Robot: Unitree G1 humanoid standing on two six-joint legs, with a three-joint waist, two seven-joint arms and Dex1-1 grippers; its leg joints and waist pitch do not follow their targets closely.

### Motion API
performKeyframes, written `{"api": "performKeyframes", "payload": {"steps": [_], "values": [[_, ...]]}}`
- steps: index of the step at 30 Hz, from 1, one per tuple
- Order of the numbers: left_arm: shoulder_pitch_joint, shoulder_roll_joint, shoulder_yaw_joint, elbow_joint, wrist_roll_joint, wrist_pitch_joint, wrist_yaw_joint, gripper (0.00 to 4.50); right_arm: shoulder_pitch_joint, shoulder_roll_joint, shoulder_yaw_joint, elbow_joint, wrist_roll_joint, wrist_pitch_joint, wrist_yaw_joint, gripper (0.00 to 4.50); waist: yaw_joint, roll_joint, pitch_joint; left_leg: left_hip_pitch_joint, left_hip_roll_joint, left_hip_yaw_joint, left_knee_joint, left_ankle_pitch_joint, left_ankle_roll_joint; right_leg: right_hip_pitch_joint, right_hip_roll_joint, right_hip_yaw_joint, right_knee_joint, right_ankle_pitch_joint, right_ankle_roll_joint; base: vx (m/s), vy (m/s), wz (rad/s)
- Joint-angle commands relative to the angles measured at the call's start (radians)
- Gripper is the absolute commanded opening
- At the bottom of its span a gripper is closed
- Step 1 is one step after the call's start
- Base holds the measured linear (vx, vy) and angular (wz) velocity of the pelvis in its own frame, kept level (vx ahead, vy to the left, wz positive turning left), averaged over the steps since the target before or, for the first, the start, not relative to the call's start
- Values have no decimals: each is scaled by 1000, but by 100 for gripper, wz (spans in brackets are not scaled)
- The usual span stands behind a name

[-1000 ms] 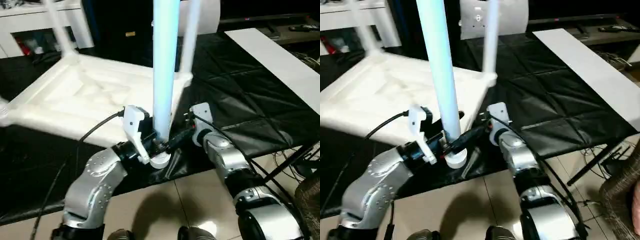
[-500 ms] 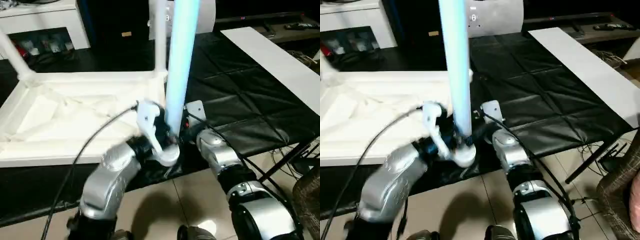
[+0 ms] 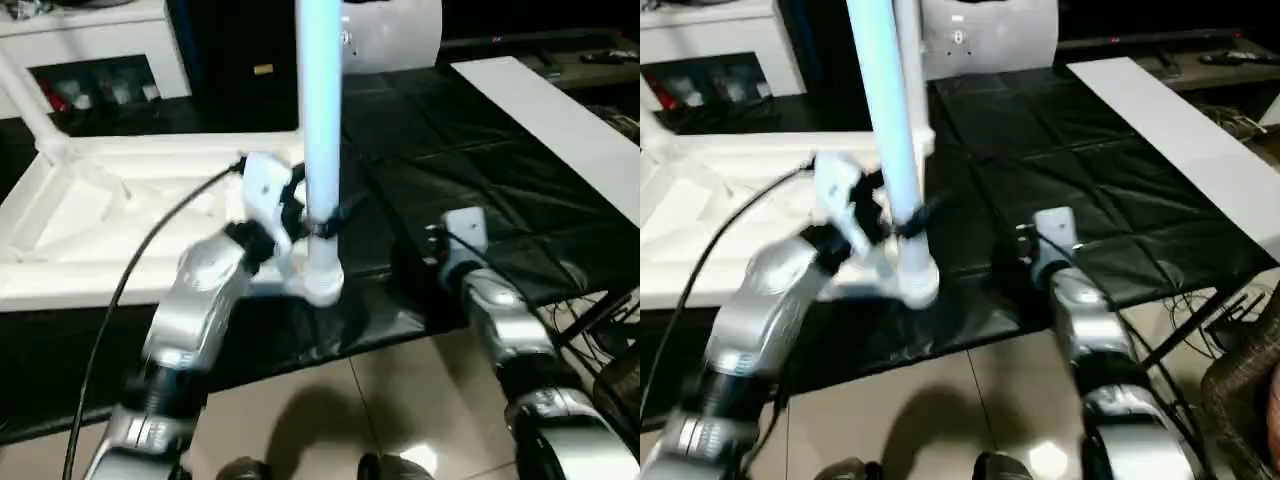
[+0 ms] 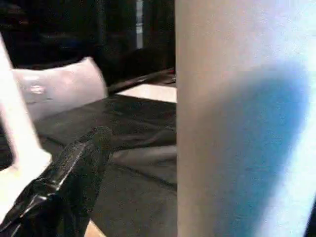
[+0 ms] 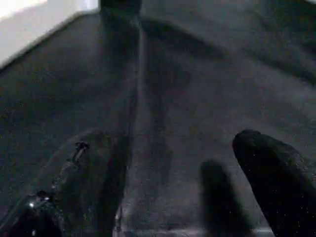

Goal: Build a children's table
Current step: Rotate table base

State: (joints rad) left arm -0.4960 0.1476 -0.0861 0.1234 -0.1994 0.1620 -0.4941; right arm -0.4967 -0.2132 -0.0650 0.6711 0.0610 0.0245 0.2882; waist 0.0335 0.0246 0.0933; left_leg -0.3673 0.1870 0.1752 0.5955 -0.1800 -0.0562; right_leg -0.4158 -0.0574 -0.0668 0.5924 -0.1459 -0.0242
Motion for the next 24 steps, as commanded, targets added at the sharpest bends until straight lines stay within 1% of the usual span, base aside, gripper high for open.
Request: {"api": "performKeyframes", "payload": {"steps": [1,2,3,4,5,6,7,8,9,10,11,12,13,14,15,16,17,18,19,20,21,22,23,24], "values": [[38,-27,39,-29,-40,22,7,445,66,-8,17,-169,37,57,49,450,13,-4,-78,3,26,-9,-63,-227,45,64,-69,41,-83,-357,-153,0,0,0],[57,-34,39,-52,-53,30,2,445,82,-8,18,-205,46,69,54,450,15,-6,-80,3,29,-10,-62,-217,48,63,-71,43,-78,-339,-160,0,0,0],[81,-40,36,-80,-66,35,-5,445,99,-7,20,-244,52,80,58,450,13,-5,-83,-3,29,-11,-63,-206,56,65,-71,41,-76,-329,-173,0,0,0],[146,-52,30,-145,-95,47,-9,445,139,-6,25,-340,73,113,67,450,14,-6,-86,-2,31,-10,-61,-197,62,62,-71,42,-75,-312,-180,0,0,0],[162,-54,29,-160,-102,50,-8,445,148,-6,26,-362,77,120,69,450,17,-6,-85,-5,37,-11,-63,-191,68,63,-73,44,-72,-293,-188,0,0,0],[186,-59,27,-181,-112,52,-6,445,166,-4,27,-403,85,134,72,450,14,-7,-81,-3,35,-8,-63,-206,70,56,-69,44,-77,-314,-185,0,0,0],[251,-67,25,-240,-132,63,9,445,209,-2,38,-502,109,169,82,450,13,-9,-81,3,34,-7,-63,-230,68,51,-66,42,-82,-357,-175,0,0,0],[287,-68,25,-267,-136,63,24,445,236,-1,46,-561,121,194,86,450,17,-8,-81,1,36,-9,-65,-229,65,57,-68,43,-79,-358,-168,0,0,0],[341,-69,27,-311,-142,67,45,445,271,0,59,-636,137,220,89,450,21,-6,-77,-2,42,-11,-69,-232,63,55,-69,45,-80,-363,-152,0,0,0],[375,-69,29,-337,-141,65,59,445,292,1,67,-682,147,234,90,450,20,-4,-73,2,41,-11,-72,-270,57,48,-65,43,-87,-411,-134,0,0,0],[415,-73,39,-369,-143,93,81,445,320,3,77,-742,161,258,89,450,19,-5,-70,4,34,-10,-71,-296,49,44,-63,41,-96,-475,-107,0,0,0],[454,-76,49,-400,-147,121,99,445,347,7,83,-795,176,285,83,450,19,-5,-67,5,34,-10,-72,-309,41,42,-63,41,-99,-504,-92,0,0,0],[495,-78,59,-433,-147,140,114,445,374,12,91,-851,191,326,77,450,20,-5,-62,5,36,-13,-75,-327,31,40,-64,42,-103,-547,-67,0,0,0],[520,-78,65,-453,-147,151,122,445,390,15,95,-884,201,352,73,450,17,-5,-60,10,32,-14,-75,-357,23,32,-61,38,-112,-609,-36,0,0,0],[550,-78,71,-476,-142,150,131,445,409,19,103,-916,209,377,66,450,16,-7,-59,10,28,-16,-74,-360,21,31,-59,36,-115,-626,-22,0,0,0],[606,-80,83,-523,-128,146,153,445,449,22,123,-979,214,416,53,450,15,-10,-55,8,26,-17,-74,-374,13,27,-59,33,-124,-671,9,0,0,0],[633,-83,90,-547,-114,152,174,445,474,21,137,-1013,218,436,50,450,14,-7,-53,11,26,-20,-76,-389,7,24,-60,30,-130,-693,29,0,0,0],[633,-83,90,-547,-114,152,174,445,474,21,137,-1013,218,436,50,450,12,-6,-52,11,26,-22,-77,-400,5,23,-58,28,-132,-700,39,0,0,0],[656,-85,96,-567,-95,147,191,445,499,23,150,-1043,221,446,45,450,12,-5,-51,14,26,-23,-77,-413,3,21,-58,25,-137,-709,46,0,0,0],[677,-89,105,-589,-76,151,224,445,525,29,157,-1078,225,462,35,450,8,-5,-49,14,24,-25,-78,-432,0,22,-56,20,-141,-715,61,0,0,0],[679,-90,106,-592,-73,151,231,445,529,30,158,-1083,226,465,33,450,4,-6,-45,15,23,-28,-80,-458,-5,19,-54,16,-145,-727,71,0,0,0],[696,-101,122,-610,-51,151,286,445,556,41,157,-1118,234,482,17,450,-2,-8,-43,18,24,-31,-81,-480,-9,20,-55,13,-150,-733,76,0,0,0],[699,-106,127,-619,-43,163,313,445,564,45,154,-1135,233,495,7,450,-12,-5,-40,17,26,-35,-86,-504,-11,24,-54,7,-152,-727,76,0,0,0],[698,-111,128,-624,-41,165,325,445,567,48,151,-1144,233,501,3,450,-14,-4,-39,18,27,-38,-87,-517,-12,26,-54,4,-154,-724,78,0,0,0]]}}
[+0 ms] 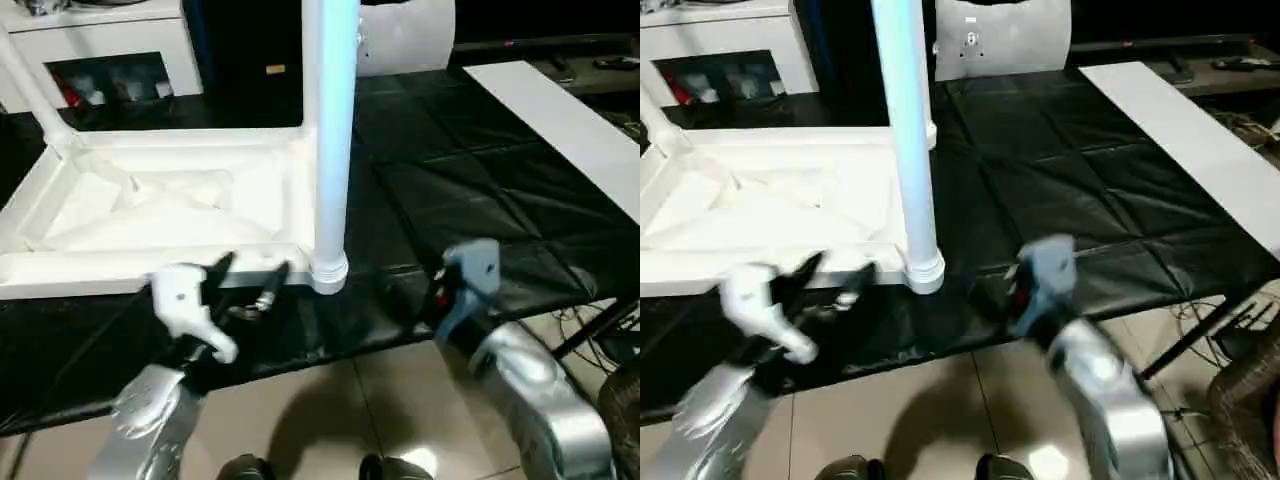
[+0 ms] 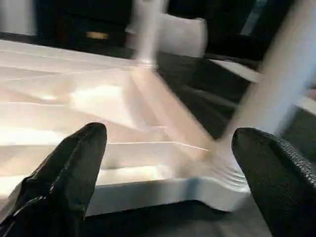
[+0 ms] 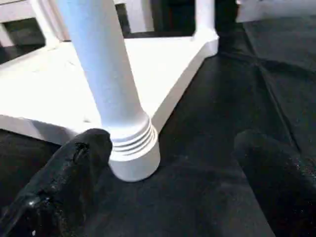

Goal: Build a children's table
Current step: Rotate table base

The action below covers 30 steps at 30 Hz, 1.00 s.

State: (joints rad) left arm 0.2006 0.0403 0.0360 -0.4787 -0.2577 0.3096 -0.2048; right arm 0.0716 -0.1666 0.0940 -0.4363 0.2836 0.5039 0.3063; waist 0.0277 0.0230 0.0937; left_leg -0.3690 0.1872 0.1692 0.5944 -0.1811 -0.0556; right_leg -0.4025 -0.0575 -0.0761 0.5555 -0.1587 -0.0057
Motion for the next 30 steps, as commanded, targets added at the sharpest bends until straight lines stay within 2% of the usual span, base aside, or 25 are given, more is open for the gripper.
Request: {"api": "performKeyframes", "payload": {"steps": [1,5,6,7,8,9,10,11,12,13,14,15,17,18,19,20,21,22,23,24,25,26,27,28,30], "values": [[1,-4,6,-22,18,18,37,445,-1,1,-8,-37,11,22,-16,450,-10,0,-41,23,28,-35,-87,-531,-14,13,-54,12,-117,-702,57,0,0,0],[-12,-2,-22,-34,35,38,48,445,-8,13,-19,-37,12,36,-36,450,-24,9,-31,50,37,-46,-105,-686,-35,24,-55,-4,-123,-693,47,0,0,0],[-8,1,-32,-40,47,38,50,445,-10,10,-19,-42,12,42,-38,450,-38,8,-23,77,38,-49,-106,-770,-41,24,-41,-31,-142,-713,53,0,0,0],[-4,-2,-33,-45,49,37,54,445,-12,10,-21,-44,19,46,-35,450,-46,24,1,77,62,-50,-152,-904,-42,49,-3,-73,-116,-664,51,0,0,0],[0,-4,-32,-49,51,38,60,445,-13,10,-22,-46,21,51,-34,450,-31,36,0,31,94,-42,-206,-972,-47,104,-5,-62,10,-532,21,-56,7,6],[4,-6,-31,-53,52,39,65,445,-13,9,-23,-49,24,55,-34,450,51,24,-4,-43,116,11,-238,-1048,-26,158,-8,-42,202,-321,-13,0,0,0],[7,-7,-29,-56,51,41,69,445,-13,8,-22,-51,27,58,-31,450,77,11,-18,-108,12,15,-148,-781,66,192,-33,58,211,-610,35,-23,-45,37],[12,-8,-29,-61,50,43,75,445,-12,6,-22,-56,29,62,-29,450,30,-44,-51,-3,-15,15,-17,-579,83,115,-91,91,88,-960,91,67,-111,66],[20,-7,-33,-66,52,43,79,445,-7,-1,-19,-61,28,63,-22,450,36,-67,-17,-27,-71,-48,184,-213,146,81,-174,154,-126,-1281,55,67,-111,66],[26,-4,-38,-71,56,43,79,445,-2,-5,-17,-66,28,63,-18,450,62,-40,-6,-90,-56,-91,207,-145,171,149,-216,177,-118,-1187,-18,158,-66,70],[32,-3,-45,-76,61,42,80,445,6,-9,-14,-71,27,60,-13,450,68,-32,0,-80,-32,-100,192,-144,155,172,-230,112,-117,-1077,-97,171,37,73],[37,-4,-51,-82,65,43,82,445,15,-13,-12,-77,26,57,-10,450,70,-23,-5,-69,-19,-102,168,-157,158,186,-225,92,-115,-981,-137,171,37,73],[42,-2,-57,-86,70,46,84,445,24,-17,-14,-84,28,57,-8,450,69,23,-38,-22,-7,-93,59,-146,195,241,-124,-16,-87,-641,-166,173,61,84],[45,-1,-60,-89,72,44,82,445,32,-20,-15,-90,23,53,-10,450,19,63,-60,138,12,-237,-24,-74,393,127,47,-86,84,-398,-69,199,60,82],[46,0,-61,-89,73,44,81,445,40,-14,-25,-94,24,50,-18,450,-16,56,-91,204,46,-341,-10,157,600,45,54,-41,188,-365,24,223,42,68],[47,2,-62,-90,74,45,81,445,50,-10,-35,-101,27,47,-23,450,-7,58,-83,195,52,-342,2,252,614,13,39,-14,198,-343,40,210,35,65],[47,2,-62,-90,74,45,81,445,50,-10,-35,-101,27,47,-23,450,-20,56,-78,165,37,-345,3,437,600,-20,30,13,228,-287,84,210,35,65],[48,2,-64,-91,71,41,80,445,74,4,-66,-114,47,45,-39,450,-6,29,-58,108,62,-215,-33,370,419,-25,12,32,241,-119,108,187,37,55],[48,2,-64,-91,71,41,80,445,74,4,-66,-114,47,45,-39,450,-18,16,-64,106,61,-200,-36,348,400,-31,1,46,222,-43,104,150,1,13],[50,4,-70,-92,71,36,74,445,105,-9,-70,-130,51,39,-29,450,0,4,-39,64,15,-181,-80,185,411,-8,-10,62,157,21,65,150,1,13],[52,9,-74,-93,73,36,73,445,117,-17,-65,-137,48,35,-22,450,12,-51,-49,63,-54,-123,-28,-6,363,21,-50,134,27,93,47,124,-50,-5],[53,13,-76,-94,76,37,73,445,124,-21,-62,-142,45,32,-18,450,35,-82,-56,18,-121,-119,65,-121,255,116,-152,231,-44,-150,92,149,-57,1],[54,14,-79,-93,75,36,70,445,132,-21,-63,-146,46,30,-15,450,42,-58,-50,28,-104,-133,77,-99,195,115,-185,247,-35,-162,50,149,-57,1],[54,15,-81,-93,74,35,69,445,135,-20,-64,-148,48,30,-14,450,37,-60,-52,19,-83,-143,52,8,104,129,-161,211,1,4,9,134,-38,-8],[53,23,-90,-90,51,22,39,445,149,-31,-75,-151,41,12,-8,450,20,-23,-48,7,-52,-138,-6,145,44,97,-61,145,24,197,-48,74,-16,-5]]}}
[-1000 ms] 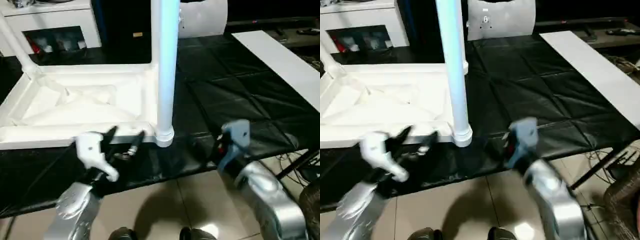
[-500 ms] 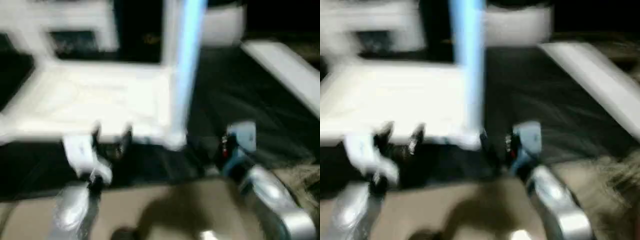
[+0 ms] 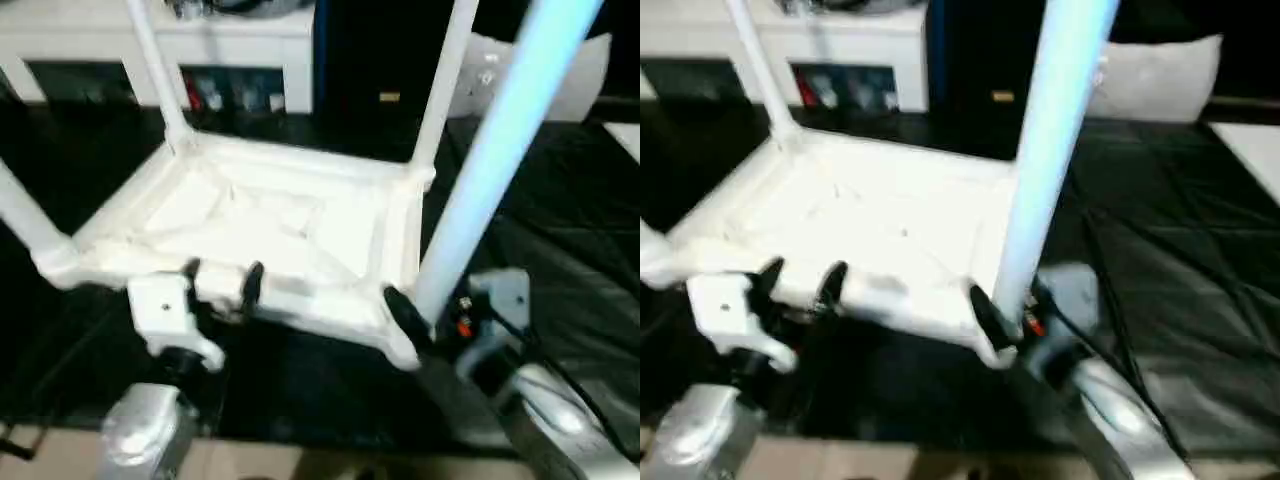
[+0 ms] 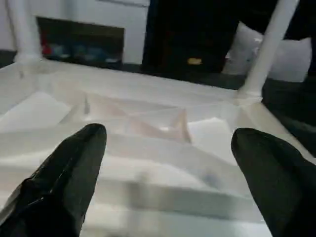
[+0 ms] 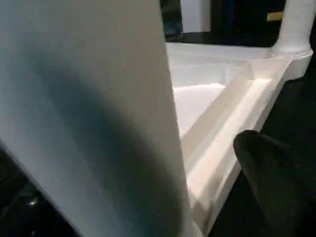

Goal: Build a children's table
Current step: Rotate table base

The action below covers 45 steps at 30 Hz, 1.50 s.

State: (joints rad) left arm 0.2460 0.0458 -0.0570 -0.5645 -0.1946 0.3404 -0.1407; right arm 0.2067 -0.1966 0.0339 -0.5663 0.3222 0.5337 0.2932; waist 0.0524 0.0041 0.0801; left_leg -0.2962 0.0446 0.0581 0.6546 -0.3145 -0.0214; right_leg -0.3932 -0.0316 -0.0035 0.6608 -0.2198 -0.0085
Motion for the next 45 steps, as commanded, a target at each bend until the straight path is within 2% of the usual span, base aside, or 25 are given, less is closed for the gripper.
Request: {"api": "performKeyframes", "payload": {"steps": [1,2,3,4,5,7,8,11,12,13,15,16,17,19,20,21,23,26,31,32,34,35,37,39,45], "values": [[7,20,2,-4,-18,-11,-33,445,15,-3,-17,-20,1,-21,6,450,-10,2,-36,-58,113,-34,-71,280,3,77,-82,62,-75,255,-81,0,0,0],[3,29,-4,-5,-41,-19,-67,445,18,-11,-21,-19,0,-29,14,450,-19,15,-45,-42,139,-45,-80,250,3,73,-89,46,-74,189,-147,0,0,0],[0,35,-8,-6,-56,-24,-89,445,19,-16,-24,-17,-1,-33,19,450,-20,23,-48,-34,143,-45,-80,240,3,68,-93,42,-76,169,-174,0,0,0],[-27,73,-21,6,-67,-10,-142,445,26,-44,-30,-19,20,-37,55,450,-29,25,-41,-41,149,-48,-87,188,6,71,-100,38,-87,114,-205,0,0,0],[-51,103,-32,20,-72,5,-183,445,31,-73,-30,-18,26,-42,87,450,-30,26,-36,-43,150,-48,-92,133,12,72,-102,38,-93,67,-210,0,0,0],[-90,144,-48,49,-75,24,-234,445,33,-109,-38,-14,30,-46,124,450,-34,14,-20,-43,150,-43,-108,-101,53,70,-115,52,-117,-176,-209,0,0,0],[-140,185,-70,94,-68,31,-293,445,30,-142,-55,-5,42,-38,158,450,-35,7,-21,-41,149,-39,-107,-135,67,66,-123,57,-128,-262,-203,-52,12,2],[-235,250,-114,182,-41,38,-394,445,29,-209,-78,11,55,-30,226,450,-32,6,-23,-32,145,-31,-107,-145,82,54,-119,61,-138,-354,-174,-35,-1,3],[-256,262,-124,199,-34,39,-412,445,27,-223,-83,15,57,-30,239,450,-33,1,-23,-34,146,-27,-109,-142,86,53,-118,60,-140,-359,-169,0,0,0],[-337,299,-173,264,-34,54,-513,445,28,-279,-112,31,76,-28,300,450,-33,-2,-26,-40,147,-25,-107,-110,88,59,-123,60,-138,-334,-177,0,0,0],[-412,332,-219,327,-40,77,-617,445,33,-338,-139,39,96,-24,366,450,-29,-2,-29,-33,144,-24,-107,-95,103,54,-120,61,-141,-356,-165,0,0,0],[-436,342,-233,348,-49,91,-654,445,37,-360,-148,41,104,-25,390,450,-27,-2,-31,-28,146,-20,-105,-83,107,50,-119,59,-138,-330,-176,0,0,0],[-465,354,-250,378,-46,90,-687,419,42,-386,-155,43,112,-26,414,450,-26,-6,-33,-36,147,-17,-102,-51,112,57,-123,58,-136,-282,-199,0,0,0],[-582,379,-311,529,15,28,-792,411,68,-469,-192,47,139,-19,500,450,-24,-7,-40,-42,143,-16,-98,-8,134,66,-121,57,-136,-275,-187,0,0,0],[-582,379,-311,529,15,28,-792,411,68,-469,-192,47,139,-19,500,450,-22,-6,-42,-38,143,-13,-95,7,144,62,-120,56,-137,-269,-186,0,0,0],[-645,384,-339,618,41,-9,-849,406,81,-508,-210,45,155,-12,544,450,-21,-2,-40,-40,143,-12,-95,8,150,61,-120,55,-142,-273,-190,0,0,0],[-694,381,-360,694,61,-37,-885,394,92,-536,-219,45,155,-19,577,450,-22,-8,-44,-48,144,-10,-93,31,151,67,-122,51,-142,-283,-183,0,0,0],[-804,362,-410,876,118,-136,-957,368,99,-575,-238,28,183,-11,619,450,-21,-3,-48,-46,146,-11,-92,52,153,70,-122,49,-142,-271,-186,0,0,0],[-889,323,-437,1044,121,-187,-1017,336,96,-598,-213,-9,203,3,630,450,-18,-6,-52,-46,148,-8,-91,78,145,73,-124,48,-144,-250,-198,0,0,0],[-896,319,-439,1058,123,-192,-1022,332,94,-597,-206,-13,199,3,626,450,-17,2,-52,-47,151,-10,-91,87,141,73,-125,46,-139,-231,-208,0,0,0],[-922,303,-439,1120,133,-219,-1048,317,90,-597,-198,-19,196,5,627,450,-20,-3,-53,-47,151,-9,-91,90,146,74,-124,44,-144,-218,-212,0,0,0],[-928,301,-439,1132,131,-217,-1059,317,89,-596,-197,-20,196,5,627,450,-17,9,-54,-46,153,-11,-91,95,142,74,-126,43,-140,-205,-219,0,0,0],[-937,297,-437,1151,130,-222,-1074,302,88,-594,-196,-19,197,4,630,450,-19,3,-53,-46,158,-11,-94,91,141,74,-128,43,-141,-186,-232,0,0,0],[-959,290,-436,1195,131,-238,-1105,294,85,-591,-192,-19,196,1,635,450,-18,7,-55,-46,161,-12,-93,99,139,76,-131,42,-136,-153,-247,0,0,0],[-1004,264,-426,1291,121,-275,-1184,251,76,-590,-164,-11,198,-7,636,450,-16,3,-52,-47,158,-7,-95,79,129,79,-132,45,-144,-188,-251,0,0,0]]}}
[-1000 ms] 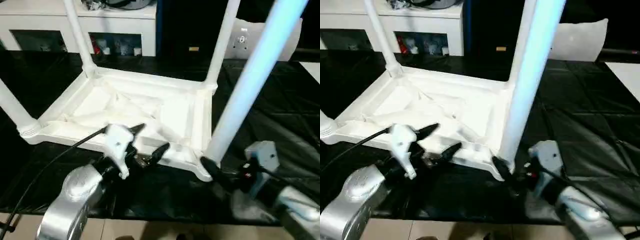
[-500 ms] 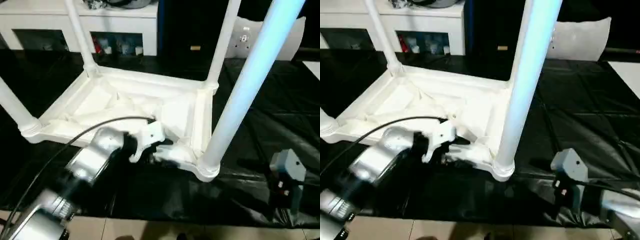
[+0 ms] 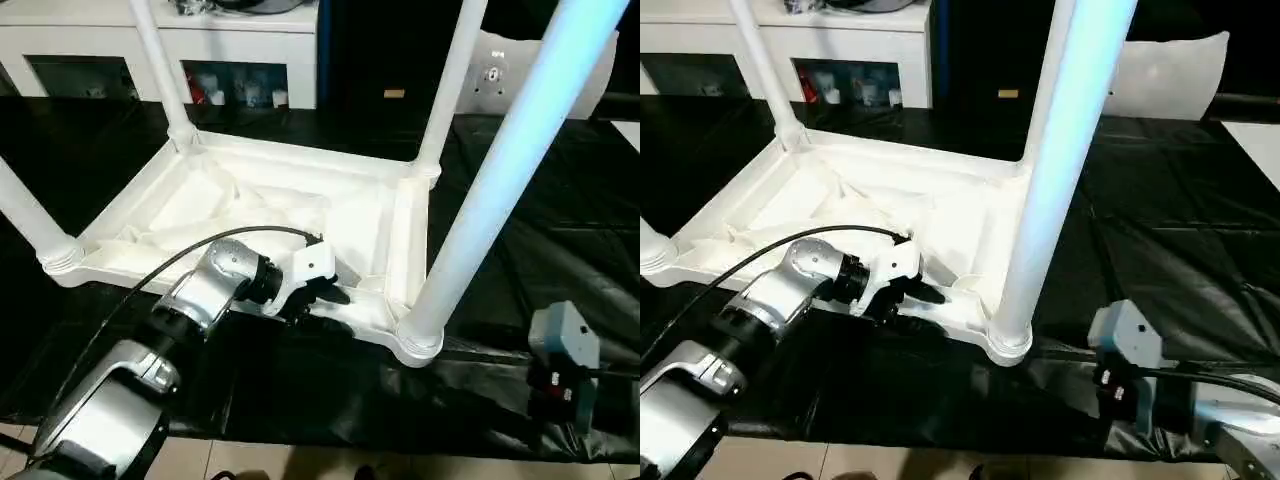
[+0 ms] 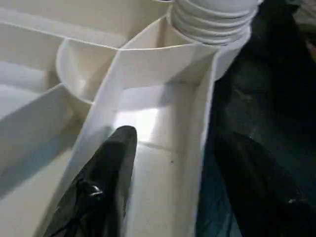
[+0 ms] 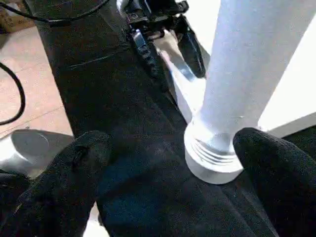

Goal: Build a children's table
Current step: Rotate table base

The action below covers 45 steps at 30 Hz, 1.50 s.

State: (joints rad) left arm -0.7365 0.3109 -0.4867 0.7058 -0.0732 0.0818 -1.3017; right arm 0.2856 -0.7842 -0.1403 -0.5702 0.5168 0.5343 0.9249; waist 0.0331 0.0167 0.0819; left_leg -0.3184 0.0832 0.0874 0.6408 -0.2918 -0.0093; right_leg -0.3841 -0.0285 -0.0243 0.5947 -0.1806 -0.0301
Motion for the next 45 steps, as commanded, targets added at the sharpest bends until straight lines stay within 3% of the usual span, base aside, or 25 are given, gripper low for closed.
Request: {"api": "performKeyframes", "payload": {"steps": [1,14,26,29,33,35,36,38,39,40,41,42,45], "values": [[-21,-3,4,23,-2,-17,-26,241,-3,-2,12,-4,2,-10,5,450,4,-10,-53,-25,119,-37,-81,57,117,70,-135,65,-77,-227,-230,0,0,0],[-35,-30,16,94,21,-61,-65,131,0,14,58,105,-53,-102,41,450,2,-10,-52,-26,127,-37,-87,28,111,69,-142,64,-78,-234,-241,0,0,0],[-21,7,-20,115,129,-101,3,43,-11,27,78,89,-57,-127,39,450,3,-14,-47,-28,128,-36,-93,-6,111,65,-144,63,-90,-349,-193,0,0,0],[-9,18,-13,101,134,-86,19,17,-19,31,80,73,-49,-119,31,450,0,-12,-45,-29,131,-35,-98,-45,97,63,-146,61,-95,-407,-180,0,0,0],[45,32,54,27,102,16,101,6,-53,46,83,41,-27,-90,3,450,-2,-14,-44,-31,127,-25,-101,-73,72,63,-145,55,-105,-499,-145,0,0,0],[131,38,129,-83,72,102,211,6,-94,61,91,29,-18,-69,-24,450,-10,-15,-47,-33,127,-24,-102,-58,60,62,-142,52,-102,-492,-147,0,0,0],[139,39,134,-92,71,107,219,6,-97,63,92,28,-18,-67,-26,450,-15,-20,-51,-34,128,-24,-102,-53,58,65,-142,50,-96,-474,-152,0,0,0],[155,40,142,-111,72,118,235,6,-104,65,95,26,-17,-63,-31,450,-27,-16,-51,-35,121,-20,-97,-40,78,62,-135,51,-99,-463,-148,0,0,0],[183,37,157,-147,73,137,268,6,-121,73,104,19,-16,-48,-45,450,-30,-27,-51,-38,118,-18,-97,-34,93,62,-133,50,-104,-464,-144,0,0,0],[207,34,169,-178,74,153,296,6,-136,80,111,14,-15,-35,-57,450,-34,-21,-57,-39,120,-22,-95,-12,85,68,-136,49,-90,-426,-158,0,0,0],[215,30,176,-192,72,164,308,6,-142,82,115,13,-18,-29,-62,450,-39,-26,-54,-46,113,-18,-94,4,100,67,-131,46,-100,-429,-145,0,0,0],[228,24,187,-213,68,180,326,6,-151,86,120,12,-21,-20,-71,450,-38,-23,-56,-36,115,-17,-92,10,98,63,-130,46,-95,-419,-150,0,0,0],[264,15,194,-296,55,189,327,6,-183,95,140,26,-48,-2,-96,450,-36,-22,-57,-37,113,-13,-91,41,118,60,-127,44,-95,-391,-161,0,0,0]]}}
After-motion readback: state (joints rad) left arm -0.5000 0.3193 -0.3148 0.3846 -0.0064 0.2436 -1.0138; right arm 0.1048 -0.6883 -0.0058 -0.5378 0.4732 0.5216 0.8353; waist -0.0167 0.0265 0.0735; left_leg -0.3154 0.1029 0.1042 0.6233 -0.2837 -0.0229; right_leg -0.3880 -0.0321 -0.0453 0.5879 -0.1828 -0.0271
